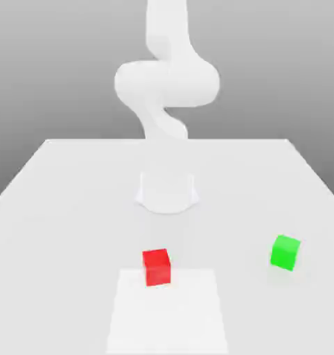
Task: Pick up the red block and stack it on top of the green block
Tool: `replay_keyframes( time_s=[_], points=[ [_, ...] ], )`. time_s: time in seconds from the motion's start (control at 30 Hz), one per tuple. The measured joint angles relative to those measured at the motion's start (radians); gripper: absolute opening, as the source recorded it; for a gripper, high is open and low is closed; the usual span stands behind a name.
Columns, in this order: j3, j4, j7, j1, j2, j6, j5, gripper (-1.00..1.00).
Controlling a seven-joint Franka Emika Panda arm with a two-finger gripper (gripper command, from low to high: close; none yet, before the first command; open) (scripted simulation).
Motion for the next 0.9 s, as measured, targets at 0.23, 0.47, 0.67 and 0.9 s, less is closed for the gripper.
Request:
replay_keyframes(
  time_s=[0.23,0.47,0.67,0.9],
  points=[
    [0.008,-0.217,-0.043,-0.009,0.206,0.160,-0.059,0.00],
    [-0.046,-0.453,-0.138,-0.010,0.426,0.339,-0.066,0.00],
    [-0.085,-0.576,-0.214,-0.014,0.637,0.490,-0.056,0.00],
    [-0.089,-0.552,-0.155,-0.028,0.725,0.545,-0.130,0.00]
  ],
)
